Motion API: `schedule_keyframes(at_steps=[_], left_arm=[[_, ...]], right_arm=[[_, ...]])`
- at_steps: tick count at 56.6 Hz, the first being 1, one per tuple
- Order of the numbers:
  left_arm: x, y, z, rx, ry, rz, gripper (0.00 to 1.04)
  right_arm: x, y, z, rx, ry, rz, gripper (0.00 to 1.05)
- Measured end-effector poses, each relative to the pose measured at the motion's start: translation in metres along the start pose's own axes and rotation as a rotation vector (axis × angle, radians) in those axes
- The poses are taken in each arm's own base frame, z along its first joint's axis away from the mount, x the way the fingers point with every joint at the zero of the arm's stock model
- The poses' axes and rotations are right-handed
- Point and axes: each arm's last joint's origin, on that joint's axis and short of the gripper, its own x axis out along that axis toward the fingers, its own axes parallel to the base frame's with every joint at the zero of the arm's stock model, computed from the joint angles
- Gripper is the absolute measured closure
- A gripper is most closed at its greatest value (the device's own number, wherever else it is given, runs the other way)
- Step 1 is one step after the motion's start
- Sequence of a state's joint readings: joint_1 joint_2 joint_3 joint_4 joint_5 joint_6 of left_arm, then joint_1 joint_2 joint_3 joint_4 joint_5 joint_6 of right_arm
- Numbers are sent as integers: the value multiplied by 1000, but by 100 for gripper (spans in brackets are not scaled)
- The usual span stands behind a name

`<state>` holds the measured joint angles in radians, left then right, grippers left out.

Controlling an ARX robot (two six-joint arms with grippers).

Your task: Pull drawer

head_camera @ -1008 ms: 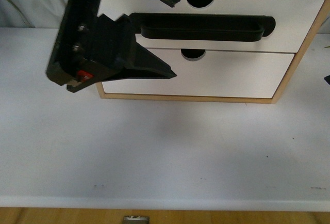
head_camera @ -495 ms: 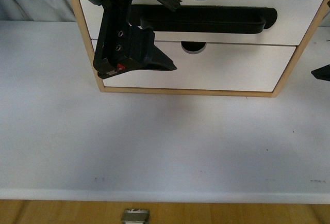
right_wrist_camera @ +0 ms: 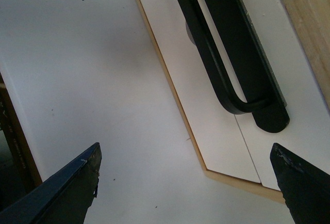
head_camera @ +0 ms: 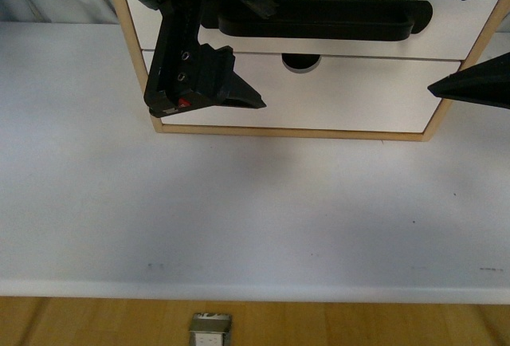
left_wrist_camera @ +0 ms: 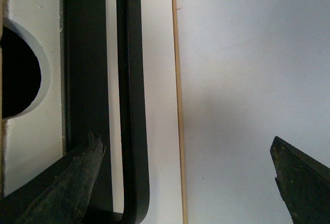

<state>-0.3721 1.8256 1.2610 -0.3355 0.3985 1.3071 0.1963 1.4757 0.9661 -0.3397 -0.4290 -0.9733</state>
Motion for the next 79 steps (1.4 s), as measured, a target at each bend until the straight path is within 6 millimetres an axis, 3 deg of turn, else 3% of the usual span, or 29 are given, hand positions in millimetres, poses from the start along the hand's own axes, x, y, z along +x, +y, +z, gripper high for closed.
schedule_keyframes(at_steps=[62, 79], left_arm=[[0, -2, -6, 122, 69, -13, 7], [1, -5, -6, 178, 114, -29, 7]], right_arm=[[62, -8, 16, -22, -14, 94, 9], [66, -6, 17, -20, 0, 146, 9]])
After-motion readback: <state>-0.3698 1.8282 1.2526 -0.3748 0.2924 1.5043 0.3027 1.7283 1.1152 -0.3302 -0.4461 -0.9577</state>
